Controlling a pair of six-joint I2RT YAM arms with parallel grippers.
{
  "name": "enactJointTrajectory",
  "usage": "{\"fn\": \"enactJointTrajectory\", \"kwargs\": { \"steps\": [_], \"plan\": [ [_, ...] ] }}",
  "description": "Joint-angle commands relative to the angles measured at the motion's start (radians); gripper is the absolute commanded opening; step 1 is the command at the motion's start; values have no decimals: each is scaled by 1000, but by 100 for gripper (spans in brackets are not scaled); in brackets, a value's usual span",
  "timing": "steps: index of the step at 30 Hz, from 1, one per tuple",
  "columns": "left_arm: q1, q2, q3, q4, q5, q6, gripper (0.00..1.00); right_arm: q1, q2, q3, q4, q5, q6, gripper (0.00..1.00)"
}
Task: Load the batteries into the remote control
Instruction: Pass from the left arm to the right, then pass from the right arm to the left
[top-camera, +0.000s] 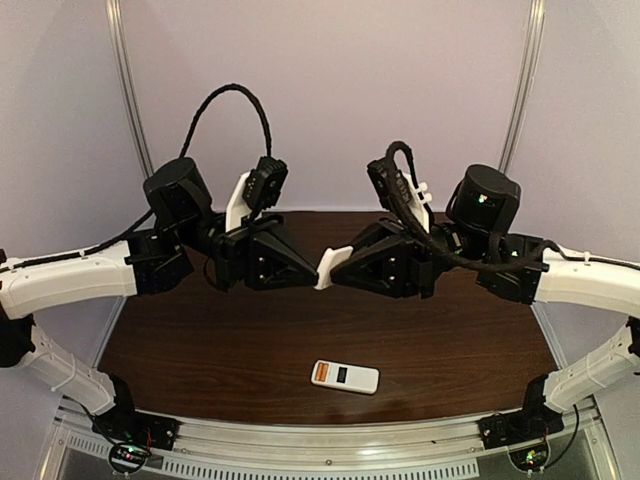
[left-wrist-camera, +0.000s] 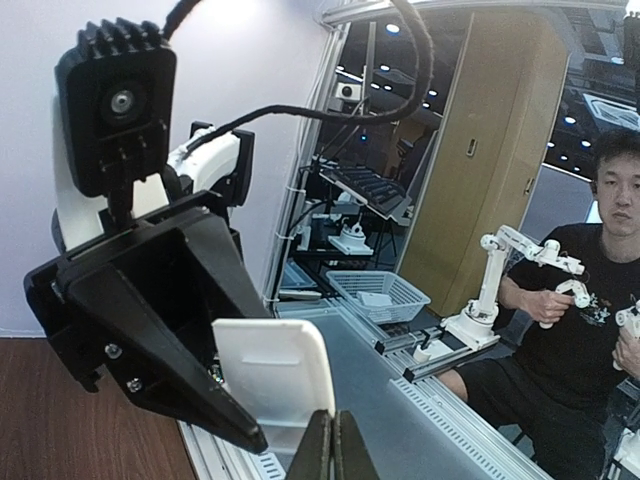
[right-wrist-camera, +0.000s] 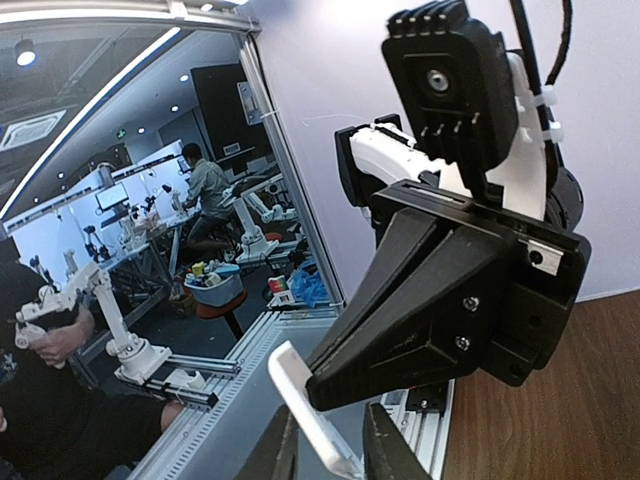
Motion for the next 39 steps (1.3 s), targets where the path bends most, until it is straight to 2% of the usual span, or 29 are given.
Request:
{"fn": "enactJointTrajectory", "kwargs": {
  "steps": [1, 7, 9, 12, 14, 17, 18, 21, 25, 27, 31, 34, 39],
  "plan": [
    [0, 13, -39, 148, 20, -90, 0, 22, -4, 37, -14, -10, -33, 17],
    [1, 25, -55, 225, 33, -144, 0, 31, -3, 46, -8, -25, -33, 2],
    [0, 25, -58, 225, 29, -142, 1, 33, -4, 51, -13, -25, -32, 0],
    [1, 7, -56, 165, -1, -85, 41, 36, -10, 49, -27, -18, -33, 0],
    [4, -31, -42, 40, -61, 23, 64, 33, -16, 47, -52, -3, -34, 0],
    [8, -124, -14, -230, -269, 272, 92, 26, -31, 33, -112, 44, -35, 0],
    [8, -158, -17, -295, -377, 338, 97, 22, -34, 24, -131, 69, -27, 0],
    [9, -244, -26, -458, -635, 511, 97, 1, -33, -6, -182, 127, 8, 0],
    [7, -305, -70, -556, -850, 707, 97, -28, -21, -110, -130, 182, 125, 0],
    [-8, -309, -92, -607, -884, 809, 97, -35, -10, -154, -103, 218, 187, 0],
    [-112, -299, -143, -666, -1017, 1026, 97, -45, 18, -244, -2, 259, 316, 0],
    [-156, -239, -132, -726, -1069, 1097, 97, -45, 40, -296, 68, 279, 391, 0],
    [-180, -186, -135, -735, -1033, 1132, 97, -45, 93, -377, 223, 282, 500, 0]
  ]
}}
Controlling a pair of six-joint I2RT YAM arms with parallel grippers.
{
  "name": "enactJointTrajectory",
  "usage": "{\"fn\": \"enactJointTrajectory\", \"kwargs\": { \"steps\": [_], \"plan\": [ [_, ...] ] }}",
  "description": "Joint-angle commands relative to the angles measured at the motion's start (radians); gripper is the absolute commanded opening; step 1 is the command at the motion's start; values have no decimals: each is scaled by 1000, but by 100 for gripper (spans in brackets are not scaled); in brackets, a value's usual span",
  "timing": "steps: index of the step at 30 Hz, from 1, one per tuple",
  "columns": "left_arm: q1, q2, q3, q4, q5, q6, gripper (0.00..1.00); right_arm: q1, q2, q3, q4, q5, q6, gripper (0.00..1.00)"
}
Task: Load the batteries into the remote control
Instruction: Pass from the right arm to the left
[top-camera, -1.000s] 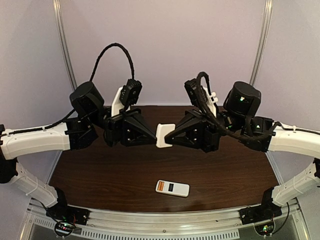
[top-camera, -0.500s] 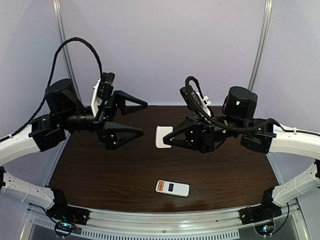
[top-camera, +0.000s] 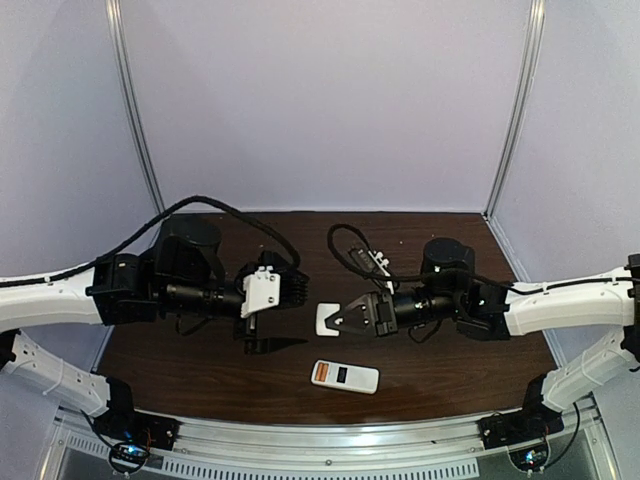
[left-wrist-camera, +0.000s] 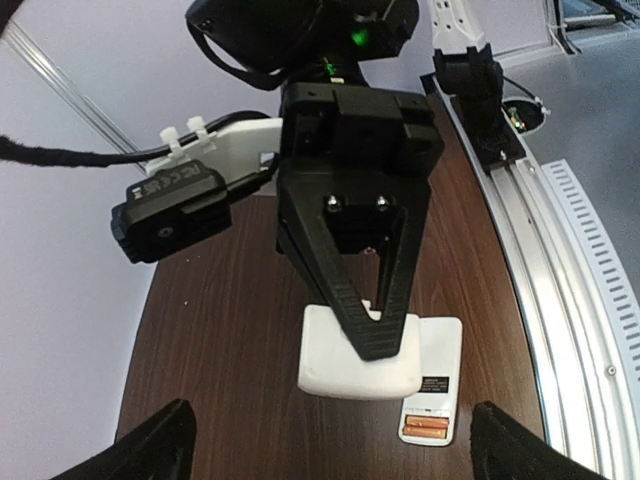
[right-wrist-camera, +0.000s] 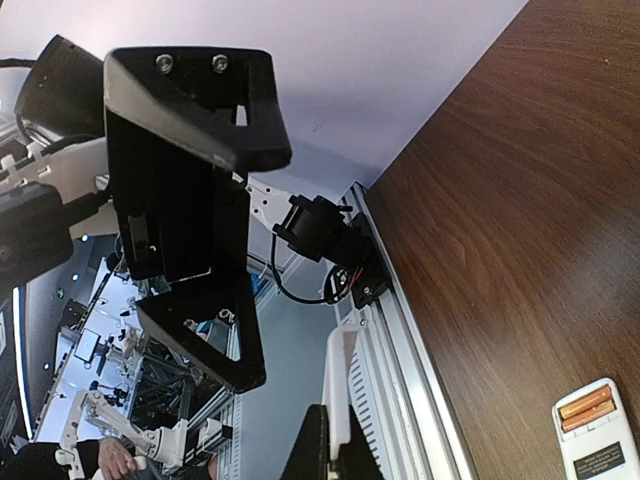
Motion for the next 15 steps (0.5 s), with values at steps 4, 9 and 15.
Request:
{"fn": "enactJointTrajectory", "kwargs": {
  "steps": [4, 9, 15],
  "plan": [
    [-9, 66, 8, -31, -27, 105, 96, -4, 61, -74, 242, 20, 173, 0],
    [-8, 141, 41, -52, 16, 82, 95, -4, 76, -84, 270, 26, 187, 0],
    [-9, 185, 56, -43, 8, 59, 89, -3, 89, -104, 319, 24, 210, 0]
  ]
}}
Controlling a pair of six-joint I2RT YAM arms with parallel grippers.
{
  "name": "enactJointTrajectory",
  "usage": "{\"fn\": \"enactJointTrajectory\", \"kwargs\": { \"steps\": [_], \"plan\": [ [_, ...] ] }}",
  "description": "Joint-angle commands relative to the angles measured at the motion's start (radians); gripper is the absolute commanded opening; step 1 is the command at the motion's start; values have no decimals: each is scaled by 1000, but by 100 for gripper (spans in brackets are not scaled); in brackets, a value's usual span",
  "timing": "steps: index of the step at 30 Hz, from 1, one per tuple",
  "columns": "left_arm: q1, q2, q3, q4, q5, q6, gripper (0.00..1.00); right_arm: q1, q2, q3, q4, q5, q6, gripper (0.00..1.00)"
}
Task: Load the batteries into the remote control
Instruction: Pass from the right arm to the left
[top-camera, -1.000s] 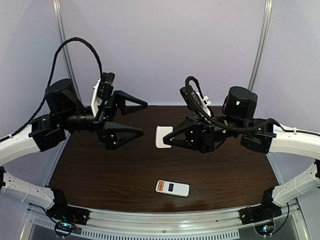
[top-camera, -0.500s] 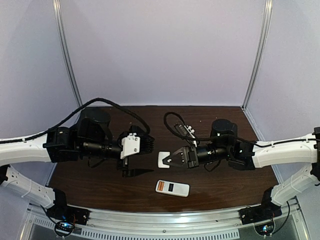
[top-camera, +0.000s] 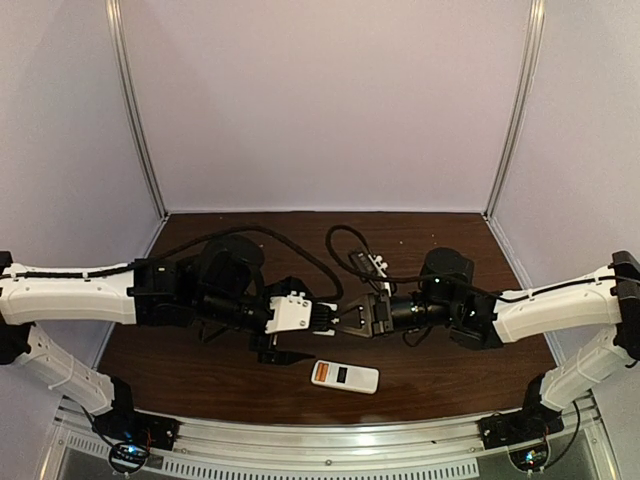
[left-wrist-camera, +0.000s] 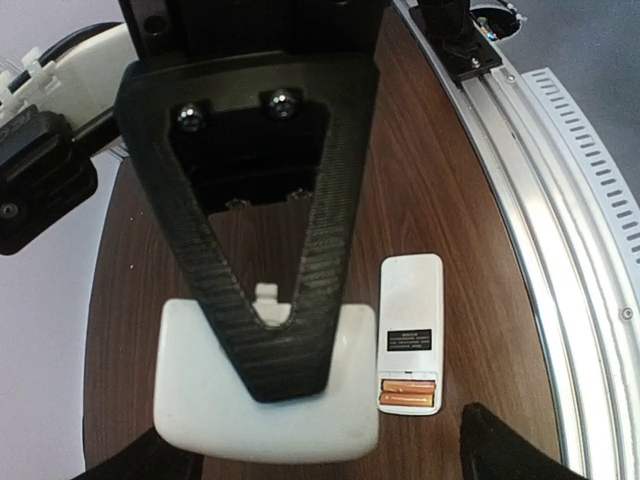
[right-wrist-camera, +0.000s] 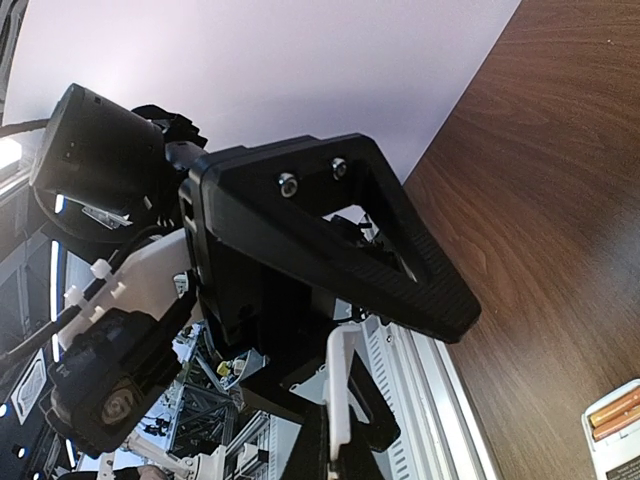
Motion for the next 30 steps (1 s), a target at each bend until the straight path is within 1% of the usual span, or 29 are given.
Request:
{"fn": "enactJointTrajectory", "kwargs": {
  "steps": [1, 7, 12, 13, 15, 19, 21, 23, 27, 28, 30],
  "plan": [
    [-5, 21, 45, 14, 13, -16, 87, -4, 15, -28, 70, 14, 24, 0],
    [-5, 26, 53, 27, -25, -21, 86, -4, 26, -37, 78, 11, 29, 0],
    [-5, 31, 71, 29, -1, -18, 89, -4, 37, -43, 89, 10, 34, 0],
    [-5, 34, 76, 26, 15, -15, 87, -4, 40, -41, 93, 8, 36, 0],
    [-5, 43, 83, 20, 43, -15, 80, -4, 44, -43, 102, 5, 39, 0],
    [-5, 62, 99, 6, 69, -16, 65, -3, 46, -44, 105, 1, 39, 0],
    [-5, 69, 101, 2, 74, -18, 60, -3, 45, -47, 112, -1, 41, 0],
    [-5, 75, 101, -4, 68, -20, 60, -3, 42, -47, 110, -2, 38, 0],
    [-5, 80, 97, -8, 51, -24, 65, -3, 39, -49, 110, -2, 37, 0],
    [-5, 80, 97, -11, 51, -24, 64, -3, 39, -51, 111, -3, 38, 0],
    [-4, 79, 96, -15, 51, -23, 57, -3, 40, -52, 113, -3, 38, 0]
  ]
}}
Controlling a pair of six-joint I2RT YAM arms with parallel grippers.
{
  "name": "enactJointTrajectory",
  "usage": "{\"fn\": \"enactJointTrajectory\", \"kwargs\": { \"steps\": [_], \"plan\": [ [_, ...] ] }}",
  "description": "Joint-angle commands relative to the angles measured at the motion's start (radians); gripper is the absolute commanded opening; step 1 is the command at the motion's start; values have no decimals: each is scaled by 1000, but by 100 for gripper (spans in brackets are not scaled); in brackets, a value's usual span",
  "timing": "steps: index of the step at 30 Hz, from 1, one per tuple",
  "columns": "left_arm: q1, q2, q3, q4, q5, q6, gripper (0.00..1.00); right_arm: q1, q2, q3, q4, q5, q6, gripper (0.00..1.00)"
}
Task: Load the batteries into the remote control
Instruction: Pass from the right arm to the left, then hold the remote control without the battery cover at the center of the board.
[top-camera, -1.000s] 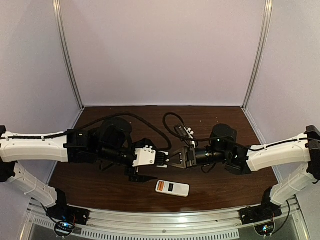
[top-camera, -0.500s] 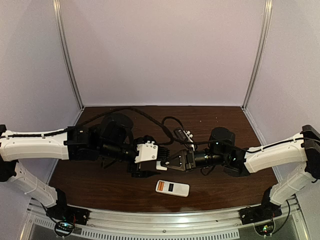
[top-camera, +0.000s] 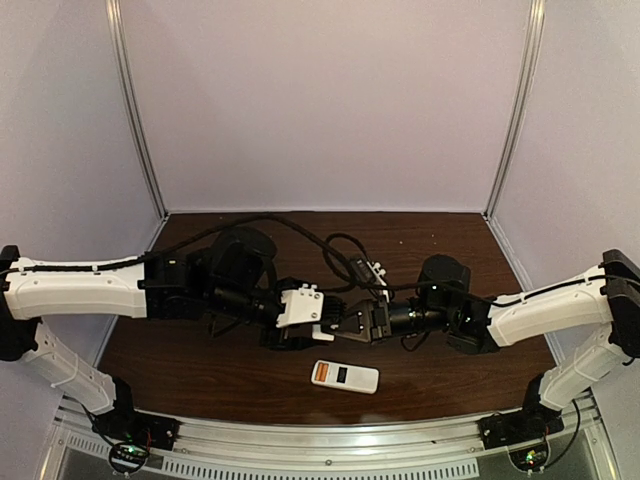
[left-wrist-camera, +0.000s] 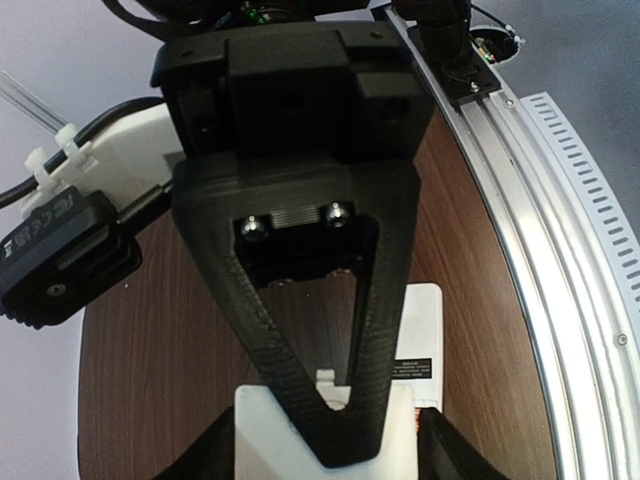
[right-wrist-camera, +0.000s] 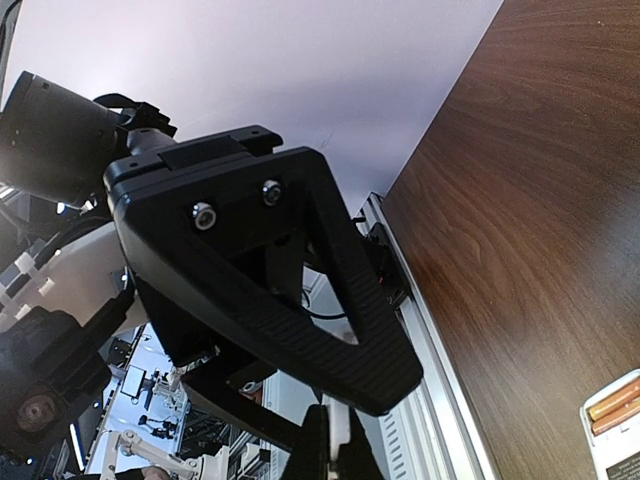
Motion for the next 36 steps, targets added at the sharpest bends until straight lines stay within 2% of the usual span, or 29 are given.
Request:
{"fn": "enactJointTrajectory", "kwargs": {
  "steps": [1, 4, 5, 7, 9, 11, 14, 17, 21, 24, 36],
  "plan": [
    [-5, 5, 19, -13, 6, -4, 53, -4, -1, -18, 32, -2, 5, 0],
    [-5, -5, 10, -19, 8, 14, 43, -4, 1, -19, 30, -6, 5, 6],
    [-4, -7, 6, -24, 9, 24, 40, -4, -1, -21, 29, -8, 6, 14],
    [-4, -13, -5, -38, 16, 47, 37, -10, -8, -25, 12, -11, 3, 37],
    [-4, -16, -19, -57, 30, 68, 33, -31, -28, -46, -11, -8, -2, 47],
    [-2, -14, -33, -78, 40, 81, 31, -63, -63, -86, -40, 4, -8, 52],
    [1, 11, -45, -109, 69, 85, 31, -112, -129, -133, -144, 31, -53, 50],
    [2, 68, -30, -135, 92, 81, 32, -130, -185, -164, -255, 57, -94, 41],
    [7, 186, 25, -186, 101, 62, 34, -139, -226, -202, -283, 63, -96, 29],
    [9, 258, 72, -209, 104, 29, 34, -139, -238, -234, -264, 62, -74, 24],
    [9, 389, 162, -265, 13, -21, 37, -211, -287, -328, -222, 59, -47, 20]
  ]
}}
